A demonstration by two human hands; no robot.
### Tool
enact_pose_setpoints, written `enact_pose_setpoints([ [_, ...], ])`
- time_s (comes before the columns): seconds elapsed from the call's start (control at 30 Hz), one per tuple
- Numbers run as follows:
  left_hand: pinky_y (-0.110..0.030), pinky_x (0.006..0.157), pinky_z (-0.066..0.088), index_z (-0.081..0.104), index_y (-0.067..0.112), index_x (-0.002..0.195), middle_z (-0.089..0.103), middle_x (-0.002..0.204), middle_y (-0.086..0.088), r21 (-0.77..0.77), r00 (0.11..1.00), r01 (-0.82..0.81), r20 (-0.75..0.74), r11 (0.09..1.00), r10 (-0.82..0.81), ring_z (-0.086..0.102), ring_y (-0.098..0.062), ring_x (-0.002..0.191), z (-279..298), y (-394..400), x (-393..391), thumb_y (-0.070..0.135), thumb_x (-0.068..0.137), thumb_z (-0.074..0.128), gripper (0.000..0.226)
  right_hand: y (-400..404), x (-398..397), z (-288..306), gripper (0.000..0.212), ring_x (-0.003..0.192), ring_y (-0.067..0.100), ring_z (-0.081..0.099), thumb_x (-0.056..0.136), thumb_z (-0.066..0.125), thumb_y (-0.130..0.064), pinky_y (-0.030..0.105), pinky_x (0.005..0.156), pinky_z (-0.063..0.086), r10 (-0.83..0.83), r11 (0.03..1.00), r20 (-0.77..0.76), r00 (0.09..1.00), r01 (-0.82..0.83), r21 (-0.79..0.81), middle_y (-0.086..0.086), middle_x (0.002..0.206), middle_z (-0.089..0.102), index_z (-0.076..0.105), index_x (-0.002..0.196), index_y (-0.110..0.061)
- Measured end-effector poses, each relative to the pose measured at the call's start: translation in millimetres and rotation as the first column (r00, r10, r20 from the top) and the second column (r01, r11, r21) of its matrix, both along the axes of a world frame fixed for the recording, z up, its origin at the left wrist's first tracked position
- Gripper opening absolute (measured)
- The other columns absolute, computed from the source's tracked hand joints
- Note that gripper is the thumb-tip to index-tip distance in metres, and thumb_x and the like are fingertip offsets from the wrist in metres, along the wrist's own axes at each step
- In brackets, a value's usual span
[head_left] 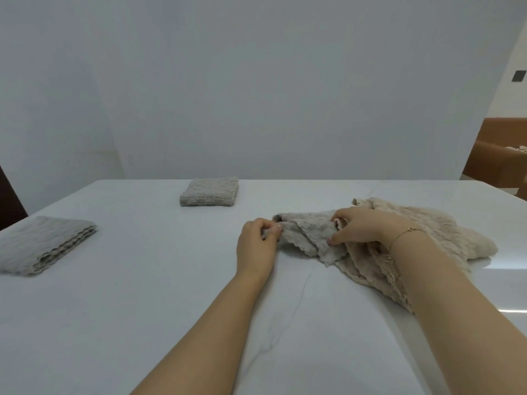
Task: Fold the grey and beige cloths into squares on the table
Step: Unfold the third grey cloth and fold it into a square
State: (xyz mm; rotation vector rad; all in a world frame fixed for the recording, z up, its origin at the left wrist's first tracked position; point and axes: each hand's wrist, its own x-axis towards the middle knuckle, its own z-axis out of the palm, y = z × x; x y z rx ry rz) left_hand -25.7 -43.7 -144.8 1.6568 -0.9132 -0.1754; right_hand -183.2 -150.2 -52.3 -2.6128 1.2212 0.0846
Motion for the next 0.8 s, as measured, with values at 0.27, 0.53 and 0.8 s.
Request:
enact_pose_setpoints([
  [0.27, -0.036, 0.088, 0.050, 0.061, 0.014, 0.085, 0.067, 0.087, -0.005, -0.235, 0.912, -0.160, -0.407, 0.959, 0.053, 0.064, -0.024, 0.090, 6, 5, 11, 0.023, 0.093, 0.059, 0.011, -4, 10, -11, 0.035, 0.109, 0.028, 0.054, 0.091, 0.058, -0.028, 0.035, 0.087, 0.045, -0.008, 0.995, 0.087, 0.996, 0.016, -0.099, 0.012, 0.119, 0.060, 0.058, 0.119, -0.007],
  [0.53, -0.026, 0.068, 0.039, 0.056, 0.012, 0.091, 0.055, 0.101, -0.004, -0.094, 0.877, -0.405, -0.321, 0.909, 0.358, 0.052, -0.012, 0.074, 13, 29, 49, 0.027, 0.094, 0.055, 0.016, -7, 11, -25, 0.040, 0.119, 0.028, 0.051, 0.094, 0.047, -0.022, 0.032, 0.091, 0.043, 0.008, 0.992, -0.101, 0.995, -0.021, -0.121, 0.009, 0.138, 0.050, 0.049, 0.133, -0.015],
  [0.8, -0.030, 0.094, 0.029, 0.060, 0.021, 0.108, 0.055, 0.119, 0.004, -0.062, 0.849, -0.178, 0.494, 0.982, 0.185, 0.046, -0.017, 0.115, 11, 34, 36, 0.035, 0.085, 0.060, 0.027, 8, 12, -10, 0.039, 0.125, 0.020, 0.045, 0.089, 0.061, -0.030, 0.035, 0.099, 0.039, 0.181, 0.971, 0.223, 0.958, -0.138, -0.196, 0.000, 0.137, 0.048, 0.055, 0.126, -0.025],
])
